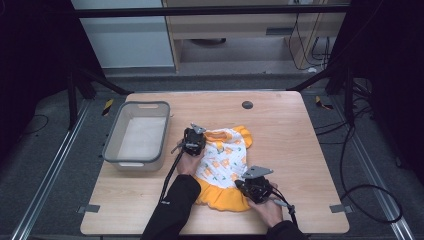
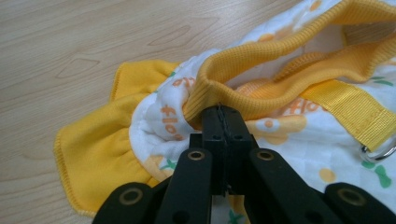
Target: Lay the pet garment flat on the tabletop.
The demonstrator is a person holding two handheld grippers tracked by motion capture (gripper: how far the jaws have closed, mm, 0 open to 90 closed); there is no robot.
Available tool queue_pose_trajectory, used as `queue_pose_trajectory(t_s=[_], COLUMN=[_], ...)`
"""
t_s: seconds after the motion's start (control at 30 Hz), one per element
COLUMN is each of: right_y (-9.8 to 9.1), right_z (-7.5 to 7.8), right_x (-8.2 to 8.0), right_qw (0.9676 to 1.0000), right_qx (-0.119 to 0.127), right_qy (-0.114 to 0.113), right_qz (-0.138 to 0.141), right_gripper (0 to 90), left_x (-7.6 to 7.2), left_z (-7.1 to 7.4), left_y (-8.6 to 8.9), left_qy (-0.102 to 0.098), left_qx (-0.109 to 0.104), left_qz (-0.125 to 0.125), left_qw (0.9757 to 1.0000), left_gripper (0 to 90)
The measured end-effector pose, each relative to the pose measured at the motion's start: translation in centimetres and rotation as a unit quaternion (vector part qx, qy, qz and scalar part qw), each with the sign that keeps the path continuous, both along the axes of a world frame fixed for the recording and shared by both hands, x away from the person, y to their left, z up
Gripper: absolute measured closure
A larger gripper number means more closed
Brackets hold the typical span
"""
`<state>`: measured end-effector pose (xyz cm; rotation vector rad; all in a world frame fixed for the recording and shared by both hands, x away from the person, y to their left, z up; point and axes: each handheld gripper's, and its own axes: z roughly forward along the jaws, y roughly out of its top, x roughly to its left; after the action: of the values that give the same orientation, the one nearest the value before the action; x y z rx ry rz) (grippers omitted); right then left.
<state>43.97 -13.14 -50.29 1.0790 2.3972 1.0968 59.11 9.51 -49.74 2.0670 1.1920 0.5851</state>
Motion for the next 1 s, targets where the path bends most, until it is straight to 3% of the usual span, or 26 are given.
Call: queue_pose_trajectory(t_s=[0.1,0.17,0.2,0.37,0.5,0.63,0.73,0.8,1.0], right_y=[0.0,-0.1,-0.2,-1.4,-2.4,-2.6,-2.5,-2.3,-1.6], right_z=[0.0,0.2,0.6,3.5,5.6,6.7,6.5,5.8,2.6], right_x=[0.0,0.0,-0.1,0.2,2.5,6.1,9.1,11.0,15.0], right_qw=[1.0000,1.0000,0.9997,0.9969,0.9941,0.9925,0.9913,0.9912,0.9896], right_qx=[0.004,0.008,0.023,0.058,0.068,0.074,0.083,0.081,0.094], right_qy=[0.003,-0.003,-0.005,-0.052,-0.075,-0.078,-0.067,-0.058,-0.034], right_qz=[-0.003,-0.002,-0.004,-0.014,-0.038,-0.059,-0.077,-0.087,-0.103], right_gripper=[90.0,90.0,90.0,90.0,90.0,90.0,90.0,90.0,90.0], left_x=[-0.3,-1.0,-1.4,-4.9,-8.4,-12.2,-14.6,-15.5,-16.3], left_z=[0.6,1.6,2.0,4.3,4.9,4.2,2.7,1.9,0.6], left_y=[0.4,0.8,1.0,2.5,3.6,4.2,4.3,4.0,3.7], left_qy=[0.006,-0.006,-0.006,-0.023,-0.020,-0.005,0.019,0.032,0.044], left_qx=[-0.020,-0.030,-0.034,-0.057,-0.036,-0.025,-0.022,0.004,0.026], left_qz=[-0.009,-0.019,-0.026,-0.069,-0.103,-0.129,-0.150,-0.164,-0.178], left_qw=[0.9997,0.9994,0.9991,0.9958,0.9939,0.9913,0.9883,0.9859,0.9827], left_gripper=[83.2,82.9,84.0,89.4,89.7,89.5,88.8,88.1,87.5])
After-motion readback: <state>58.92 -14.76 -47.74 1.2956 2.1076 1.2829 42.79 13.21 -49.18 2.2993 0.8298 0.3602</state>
